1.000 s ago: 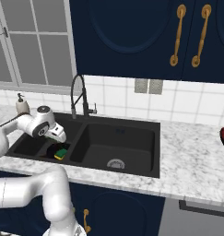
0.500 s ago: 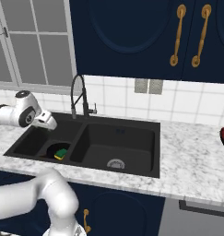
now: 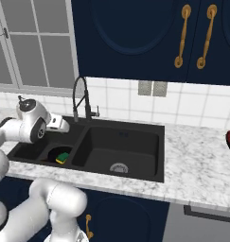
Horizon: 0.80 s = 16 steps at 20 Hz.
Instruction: Pick the pan and sponge and place them into the sink. Then turn on the water.
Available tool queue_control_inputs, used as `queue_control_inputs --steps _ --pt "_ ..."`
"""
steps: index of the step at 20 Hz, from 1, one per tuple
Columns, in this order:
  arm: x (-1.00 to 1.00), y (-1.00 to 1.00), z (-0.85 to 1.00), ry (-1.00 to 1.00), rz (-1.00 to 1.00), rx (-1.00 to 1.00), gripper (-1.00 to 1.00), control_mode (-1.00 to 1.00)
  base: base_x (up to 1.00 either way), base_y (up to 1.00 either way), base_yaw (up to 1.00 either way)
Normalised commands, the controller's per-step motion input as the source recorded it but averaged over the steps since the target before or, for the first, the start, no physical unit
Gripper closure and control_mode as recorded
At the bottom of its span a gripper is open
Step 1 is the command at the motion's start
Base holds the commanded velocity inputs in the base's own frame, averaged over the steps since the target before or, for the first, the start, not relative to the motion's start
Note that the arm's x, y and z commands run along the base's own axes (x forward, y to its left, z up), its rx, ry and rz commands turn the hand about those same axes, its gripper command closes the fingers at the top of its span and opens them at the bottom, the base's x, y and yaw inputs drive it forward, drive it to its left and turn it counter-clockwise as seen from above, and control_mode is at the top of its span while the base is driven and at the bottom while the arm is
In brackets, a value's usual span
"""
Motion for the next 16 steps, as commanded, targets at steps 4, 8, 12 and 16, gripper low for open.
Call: queue_control_inputs --steps 4,8,12,16 --pt "-0.31 -0.99 0.34 -0.29 0.14 0.0 -1.0 -1.0 0.0 0.0 0.0" --pt "0.0 -0.96 0.06 -0.26 0.12 0.08 -1.0 -1.0 0.0 0.0 0.0" --pt "0.0 -0.77 0.25 -0.3 0.13 0.09 -1.0 -1.0 0.0 0.0 0.0" --pt "0.01 -0.67 0.33 -0.3 0.13 0.09 -1.0 -1.0 0.0 0.0 0.0"
